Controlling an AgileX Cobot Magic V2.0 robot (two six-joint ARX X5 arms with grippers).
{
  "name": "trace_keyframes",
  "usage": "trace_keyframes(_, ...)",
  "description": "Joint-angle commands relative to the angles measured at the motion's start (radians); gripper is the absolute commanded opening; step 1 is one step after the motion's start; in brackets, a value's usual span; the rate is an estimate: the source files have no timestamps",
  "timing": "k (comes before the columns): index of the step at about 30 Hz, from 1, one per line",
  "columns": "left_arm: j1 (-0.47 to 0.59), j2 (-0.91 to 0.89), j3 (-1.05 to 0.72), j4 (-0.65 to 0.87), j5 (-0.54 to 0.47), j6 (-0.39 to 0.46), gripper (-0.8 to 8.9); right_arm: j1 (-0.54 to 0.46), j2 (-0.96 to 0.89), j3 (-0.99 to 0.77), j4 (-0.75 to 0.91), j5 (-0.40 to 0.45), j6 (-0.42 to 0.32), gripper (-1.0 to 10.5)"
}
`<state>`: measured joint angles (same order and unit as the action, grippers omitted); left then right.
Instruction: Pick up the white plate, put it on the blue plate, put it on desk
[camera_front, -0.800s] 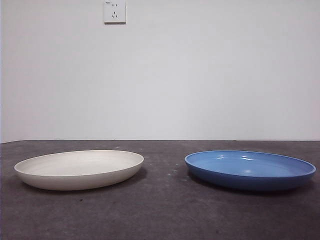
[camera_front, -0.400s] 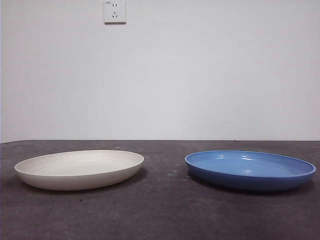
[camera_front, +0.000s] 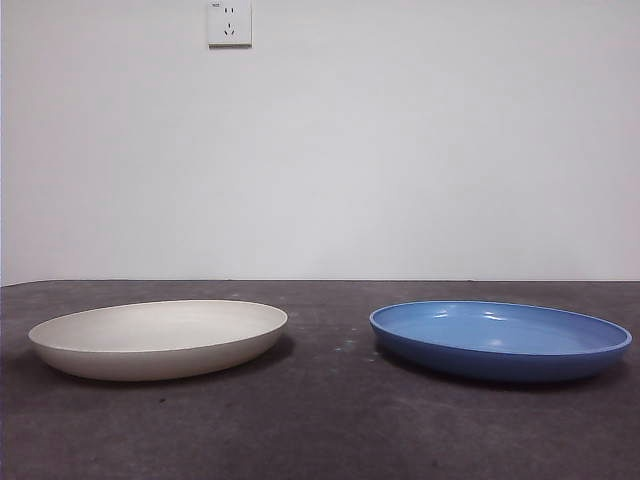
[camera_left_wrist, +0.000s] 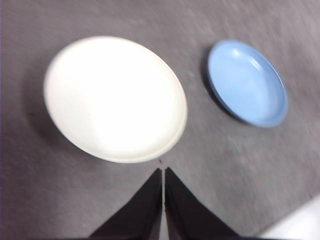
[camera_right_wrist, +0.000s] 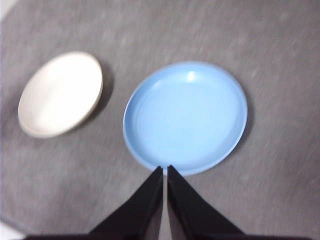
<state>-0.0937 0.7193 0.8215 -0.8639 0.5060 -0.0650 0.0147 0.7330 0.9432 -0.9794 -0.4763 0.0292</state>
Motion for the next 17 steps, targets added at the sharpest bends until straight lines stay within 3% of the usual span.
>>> trace_keyframes(1, -0.031, 0.029, 0.042, -0.039, 0.038, 0.073, 0.08, 0.026, 0.045, 0.039, -0.072, -0.006, -0.077, 0.1)
trace_keyframes(11, -0.083, 0.041, 0.053, -0.056, 0.056, 0.082, 0.18, 0.101, 0.076, 0.046, -0.133, -0.006, -0.097, 0.1)
trace_keyframes(13, -0.083, 0.041, 0.053, -0.055, 0.056, 0.072, 0.86, 0.101, 0.076, 0.046, -0.133, -0.006, -0.097, 0.5)
trace_keyframes(17, -0.083, 0.042, 0.053, -0.055, 0.056, 0.071, 3.66, 0.101, 0.076, 0.046, -0.132, -0.005, -0.092, 3.5)
